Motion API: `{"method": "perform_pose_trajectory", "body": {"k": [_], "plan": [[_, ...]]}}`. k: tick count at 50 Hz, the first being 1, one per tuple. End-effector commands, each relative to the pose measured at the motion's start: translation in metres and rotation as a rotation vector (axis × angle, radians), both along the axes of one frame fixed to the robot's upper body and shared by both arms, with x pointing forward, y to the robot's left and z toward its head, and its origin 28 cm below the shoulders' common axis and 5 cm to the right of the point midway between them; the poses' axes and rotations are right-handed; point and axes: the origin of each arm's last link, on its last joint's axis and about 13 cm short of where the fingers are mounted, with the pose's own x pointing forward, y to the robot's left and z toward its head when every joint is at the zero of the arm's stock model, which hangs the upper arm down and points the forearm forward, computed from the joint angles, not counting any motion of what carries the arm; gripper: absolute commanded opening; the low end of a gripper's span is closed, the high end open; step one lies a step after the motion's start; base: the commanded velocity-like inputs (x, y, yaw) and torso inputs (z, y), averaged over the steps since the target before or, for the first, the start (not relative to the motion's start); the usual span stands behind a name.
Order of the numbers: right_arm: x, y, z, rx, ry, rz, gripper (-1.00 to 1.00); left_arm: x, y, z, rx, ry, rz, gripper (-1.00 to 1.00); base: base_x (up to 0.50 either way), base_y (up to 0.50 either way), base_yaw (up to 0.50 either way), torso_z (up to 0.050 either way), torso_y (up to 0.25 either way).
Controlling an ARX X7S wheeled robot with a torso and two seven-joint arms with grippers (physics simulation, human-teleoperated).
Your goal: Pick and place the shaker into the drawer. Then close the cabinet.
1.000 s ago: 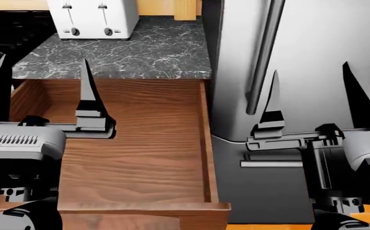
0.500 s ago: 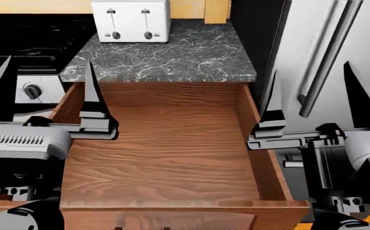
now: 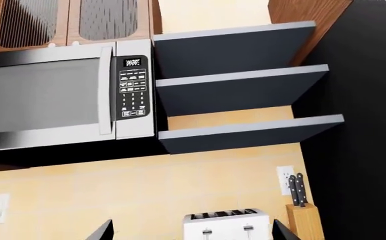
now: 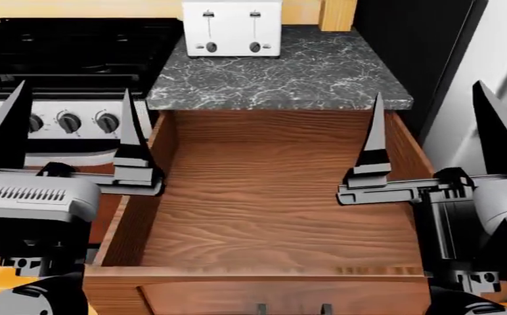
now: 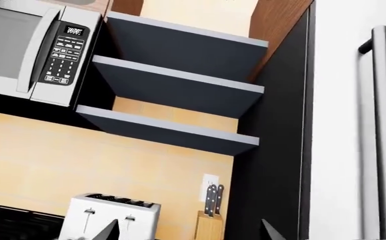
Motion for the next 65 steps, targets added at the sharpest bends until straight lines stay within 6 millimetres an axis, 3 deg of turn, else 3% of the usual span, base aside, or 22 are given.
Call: {"method": "perform_pose_trajectory", "body": {"k": [1,65], "plan": [[0.0003,0.0,-0.0013,0.006,-0.001,-0.002,1.0,0.0005,0.0004,-0.0021,0.001,0.009,0.001,1.0,0.0,0.5,0.0,0.0,0.0],[-0.0018,-0.0009,-0.0008,0.029,-0.024,0.006,1.0,0.0011,0.0009,-0.0019,0.02,0.009,0.01,1.0,0.0,0.5,0.0,0.0,0.0]]}}
